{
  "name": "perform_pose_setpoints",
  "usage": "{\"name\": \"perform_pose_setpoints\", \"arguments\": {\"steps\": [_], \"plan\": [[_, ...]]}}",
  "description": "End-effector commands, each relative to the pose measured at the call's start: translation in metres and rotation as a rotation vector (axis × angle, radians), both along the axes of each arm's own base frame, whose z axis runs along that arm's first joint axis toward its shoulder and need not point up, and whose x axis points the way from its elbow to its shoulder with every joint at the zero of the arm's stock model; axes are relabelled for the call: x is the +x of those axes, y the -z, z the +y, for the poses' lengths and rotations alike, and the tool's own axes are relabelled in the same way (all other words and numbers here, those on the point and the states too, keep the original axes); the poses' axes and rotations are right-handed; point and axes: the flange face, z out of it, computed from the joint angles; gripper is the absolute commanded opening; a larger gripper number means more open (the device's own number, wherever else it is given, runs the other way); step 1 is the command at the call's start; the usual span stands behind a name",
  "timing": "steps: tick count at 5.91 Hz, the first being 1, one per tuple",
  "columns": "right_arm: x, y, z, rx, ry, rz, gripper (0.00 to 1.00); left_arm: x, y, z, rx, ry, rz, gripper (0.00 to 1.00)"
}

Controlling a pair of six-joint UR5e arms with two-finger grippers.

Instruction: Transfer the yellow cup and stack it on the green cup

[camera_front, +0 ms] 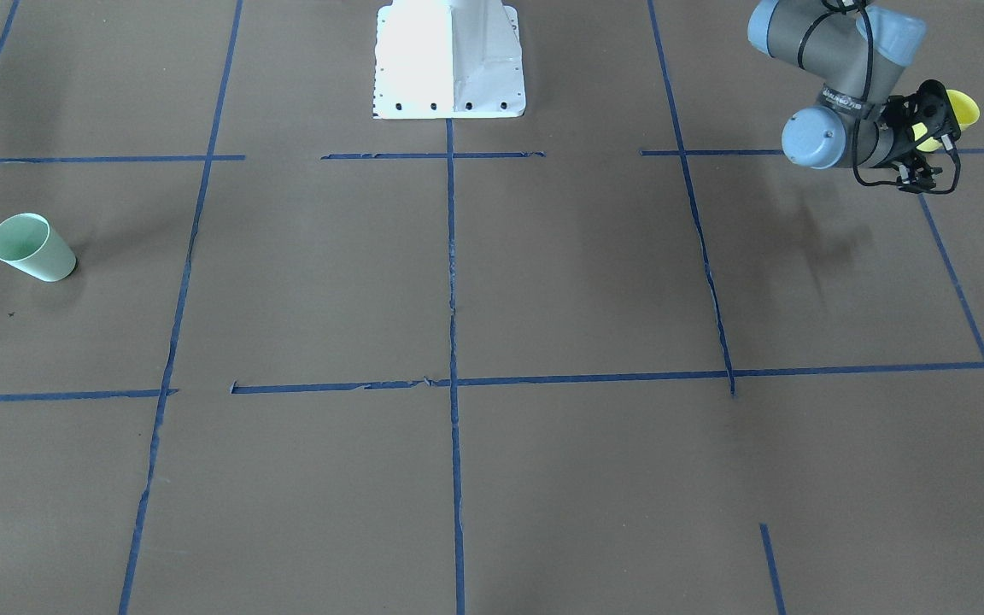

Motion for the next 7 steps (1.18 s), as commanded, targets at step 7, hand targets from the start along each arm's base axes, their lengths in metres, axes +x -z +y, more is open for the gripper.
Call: {"name": "perform_pose_setpoints", "arguments": {"steps": [7], "plan": [[-0.004, 0.002, 0.001, 0.0, 0.011, -0.01, 1.0, 0.004, -0.09, 0.038, -0.139, 0.128, -0.131, 1.0]]}}
